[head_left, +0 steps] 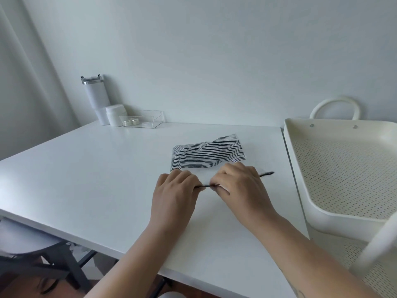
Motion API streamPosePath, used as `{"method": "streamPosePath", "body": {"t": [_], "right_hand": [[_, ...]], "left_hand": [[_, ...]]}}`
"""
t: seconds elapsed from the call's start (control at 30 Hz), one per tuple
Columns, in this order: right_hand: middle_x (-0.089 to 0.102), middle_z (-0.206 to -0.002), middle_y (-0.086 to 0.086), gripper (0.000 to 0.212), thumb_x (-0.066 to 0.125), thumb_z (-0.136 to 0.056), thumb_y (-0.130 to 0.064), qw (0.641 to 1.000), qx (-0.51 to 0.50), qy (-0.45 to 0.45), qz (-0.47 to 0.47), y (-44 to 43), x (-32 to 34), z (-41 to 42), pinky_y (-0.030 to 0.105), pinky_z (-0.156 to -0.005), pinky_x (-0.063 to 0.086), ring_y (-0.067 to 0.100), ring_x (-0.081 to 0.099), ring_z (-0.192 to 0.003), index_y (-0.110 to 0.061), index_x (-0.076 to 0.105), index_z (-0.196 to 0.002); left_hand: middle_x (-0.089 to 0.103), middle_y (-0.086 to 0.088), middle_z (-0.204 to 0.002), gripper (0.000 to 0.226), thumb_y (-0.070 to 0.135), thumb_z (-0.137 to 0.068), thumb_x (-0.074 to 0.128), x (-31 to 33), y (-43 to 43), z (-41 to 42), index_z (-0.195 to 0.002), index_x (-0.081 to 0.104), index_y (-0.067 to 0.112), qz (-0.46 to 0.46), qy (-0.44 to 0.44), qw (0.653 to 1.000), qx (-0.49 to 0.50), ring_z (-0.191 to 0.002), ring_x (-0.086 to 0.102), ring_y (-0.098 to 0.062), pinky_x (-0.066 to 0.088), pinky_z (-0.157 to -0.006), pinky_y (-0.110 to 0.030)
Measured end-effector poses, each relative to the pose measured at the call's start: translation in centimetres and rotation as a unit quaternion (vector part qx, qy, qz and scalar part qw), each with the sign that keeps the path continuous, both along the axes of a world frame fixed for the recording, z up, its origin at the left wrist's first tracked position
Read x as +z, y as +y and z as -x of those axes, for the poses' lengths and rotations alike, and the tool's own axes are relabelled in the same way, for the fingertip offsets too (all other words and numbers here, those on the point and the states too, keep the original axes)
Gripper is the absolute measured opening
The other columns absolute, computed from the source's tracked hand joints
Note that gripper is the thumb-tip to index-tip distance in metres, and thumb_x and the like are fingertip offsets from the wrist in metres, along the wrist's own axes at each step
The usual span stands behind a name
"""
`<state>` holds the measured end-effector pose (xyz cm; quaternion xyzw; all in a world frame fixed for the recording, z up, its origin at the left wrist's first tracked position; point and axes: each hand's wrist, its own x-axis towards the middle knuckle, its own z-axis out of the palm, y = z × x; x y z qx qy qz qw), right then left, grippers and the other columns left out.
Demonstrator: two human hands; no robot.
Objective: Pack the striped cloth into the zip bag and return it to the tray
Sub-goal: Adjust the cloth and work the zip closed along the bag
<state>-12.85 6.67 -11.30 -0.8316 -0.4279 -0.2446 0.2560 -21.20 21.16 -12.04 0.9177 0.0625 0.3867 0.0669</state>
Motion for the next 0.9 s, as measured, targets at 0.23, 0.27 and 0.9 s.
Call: {"method": "streamPosePath", "body": {"t": [0.23, 0.27, 0.9], "right_hand": [[0.061, -0.074, -0.006, 0.011, 0.068, -0.084, -0.019, 0.999, -0.043, 0.015, 0.012, -0.4, 0.0, -0.8, 0.036, -0.068, 0.039, 0.020, 0.055, -0.082, -0.021, 0.063, -0.075], [0.061, -0.075, -0.006, 0.010, 0.067, -0.085, -0.018, 0.999, -0.048, 0.013, 0.013, -0.3, 0.1, -0.7, 0.036, -0.068, 0.039, 0.021, 0.055, -0.082, -0.021, 0.063, -0.076], [0.061, -0.077, -0.006, 0.012, 0.070, -0.079, -0.011, 0.999, -0.001, 0.048, -0.022, -0.5, 0.0, -0.5, 0.038, -0.077, 0.042, 0.021, 0.055, -0.084, -0.021, 0.064, -0.076]], "left_hand": [[0.064, 0.010, -0.068, 0.013, 0.023, -0.075, 0.081, -0.1, 0.3, 0.1, -0.070, 0.070, 0.021, 0.004, 0.021, 1.000, -0.002, -0.076, 0.060, -0.020, 0.046, -0.067, -0.037], [0.064, 0.011, -0.068, 0.012, 0.023, -0.075, 0.081, -0.1, 0.3, 0.1, -0.070, 0.070, 0.021, 0.005, 0.019, 1.000, -0.004, -0.076, 0.061, -0.020, 0.046, -0.068, -0.037], [0.076, 0.005, -0.084, 0.012, 0.021, -0.071, 0.084, -0.3, 1.0, 0.5, -0.081, 0.078, 0.021, 0.074, -0.041, 0.996, -0.031, -0.086, 0.065, -0.012, 0.048, -0.075, -0.030]]}}
